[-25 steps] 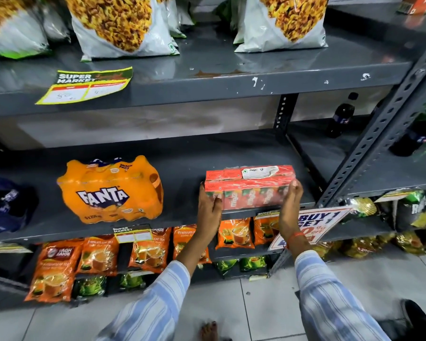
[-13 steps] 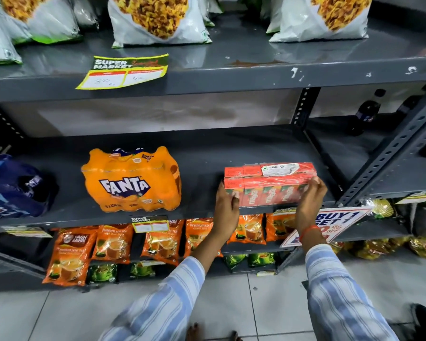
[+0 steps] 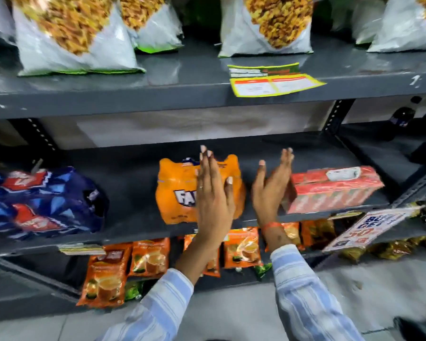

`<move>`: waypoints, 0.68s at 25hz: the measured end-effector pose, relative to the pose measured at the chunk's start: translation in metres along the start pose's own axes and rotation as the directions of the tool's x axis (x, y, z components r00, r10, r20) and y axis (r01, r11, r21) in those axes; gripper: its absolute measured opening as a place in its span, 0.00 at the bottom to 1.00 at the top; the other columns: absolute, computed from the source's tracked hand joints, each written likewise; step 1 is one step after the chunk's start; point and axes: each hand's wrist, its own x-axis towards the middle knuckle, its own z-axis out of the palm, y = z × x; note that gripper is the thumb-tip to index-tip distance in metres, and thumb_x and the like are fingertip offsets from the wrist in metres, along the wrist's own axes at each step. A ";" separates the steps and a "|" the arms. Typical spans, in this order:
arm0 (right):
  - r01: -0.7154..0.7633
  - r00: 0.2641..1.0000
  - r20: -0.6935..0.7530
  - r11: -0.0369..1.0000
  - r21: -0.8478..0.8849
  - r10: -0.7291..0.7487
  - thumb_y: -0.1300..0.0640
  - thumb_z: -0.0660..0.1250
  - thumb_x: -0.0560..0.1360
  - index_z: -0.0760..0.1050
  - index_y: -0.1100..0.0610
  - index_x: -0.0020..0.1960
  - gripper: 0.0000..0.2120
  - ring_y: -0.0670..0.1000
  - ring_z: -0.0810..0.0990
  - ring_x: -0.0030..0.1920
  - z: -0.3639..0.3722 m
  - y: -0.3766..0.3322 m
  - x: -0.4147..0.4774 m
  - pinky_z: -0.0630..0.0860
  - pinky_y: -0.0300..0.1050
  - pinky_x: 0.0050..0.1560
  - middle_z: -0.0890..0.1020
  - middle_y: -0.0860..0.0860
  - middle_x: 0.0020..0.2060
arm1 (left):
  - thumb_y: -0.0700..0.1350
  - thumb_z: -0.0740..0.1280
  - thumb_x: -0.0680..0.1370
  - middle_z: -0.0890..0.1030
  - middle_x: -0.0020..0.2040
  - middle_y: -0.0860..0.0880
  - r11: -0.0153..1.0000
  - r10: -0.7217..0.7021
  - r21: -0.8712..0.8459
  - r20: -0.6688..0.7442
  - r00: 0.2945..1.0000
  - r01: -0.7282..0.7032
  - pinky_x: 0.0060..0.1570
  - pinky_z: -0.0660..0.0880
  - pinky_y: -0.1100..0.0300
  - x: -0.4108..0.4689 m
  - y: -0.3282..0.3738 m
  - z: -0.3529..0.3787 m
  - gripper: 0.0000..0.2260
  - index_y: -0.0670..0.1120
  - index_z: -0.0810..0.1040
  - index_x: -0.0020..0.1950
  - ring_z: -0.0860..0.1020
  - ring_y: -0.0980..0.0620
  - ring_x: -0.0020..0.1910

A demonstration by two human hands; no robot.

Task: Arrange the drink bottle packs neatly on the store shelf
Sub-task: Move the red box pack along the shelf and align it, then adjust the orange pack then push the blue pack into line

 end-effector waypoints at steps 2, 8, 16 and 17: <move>0.002 1.000 0.008 1.000 0.024 -0.002 0.52 0.58 0.78 0.59 0.62 0.73 0.27 0.55 0.58 0.76 0.025 -0.010 -0.024 0.55 0.56 0.76 0.62 0.59 0.74 | 0.52 0.59 0.80 0.52 0.79 0.40 0.990 -0.065 0.125 -0.006 0.998 0.066 0.76 0.50 0.48 0.002 -0.043 -0.042 0.32 0.38 0.50 0.76 0.50 0.45 0.78; -0.168 0.984 0.072 0.980 0.111 0.161 0.46 0.58 0.78 0.67 0.53 0.66 0.19 0.54 0.76 0.62 0.046 -0.033 -0.049 0.74 0.58 0.62 0.77 0.54 0.63 | 0.50 0.64 0.78 0.63 0.77 0.43 0.936 -0.314 -0.066 0.277 0.908 0.344 0.72 0.65 0.46 0.001 -0.107 -0.084 0.30 0.43 0.56 0.76 0.64 0.43 0.75; -0.175 0.982 0.082 0.980 0.095 0.168 0.45 0.56 0.78 0.65 0.52 0.67 0.20 0.54 0.76 0.62 0.046 -0.038 -0.053 0.75 0.58 0.61 0.77 0.54 0.63 | 0.47 0.61 0.80 0.67 0.74 0.44 0.938 -0.325 -0.044 0.225 0.918 0.343 0.70 0.68 0.47 0.000 -0.107 -0.086 0.25 0.43 0.61 0.75 0.67 0.44 0.73; -0.170 0.984 0.077 0.982 0.087 0.163 0.44 0.56 0.78 0.65 0.52 0.67 0.20 0.54 0.77 0.62 0.046 -0.037 -0.053 0.76 0.58 0.61 0.77 0.54 0.63 | 0.47 0.61 0.80 0.67 0.74 0.44 0.937 -0.330 -0.041 0.217 0.919 0.346 0.70 0.68 0.47 0.000 -0.107 -0.085 0.25 0.43 0.60 0.75 0.67 0.44 0.73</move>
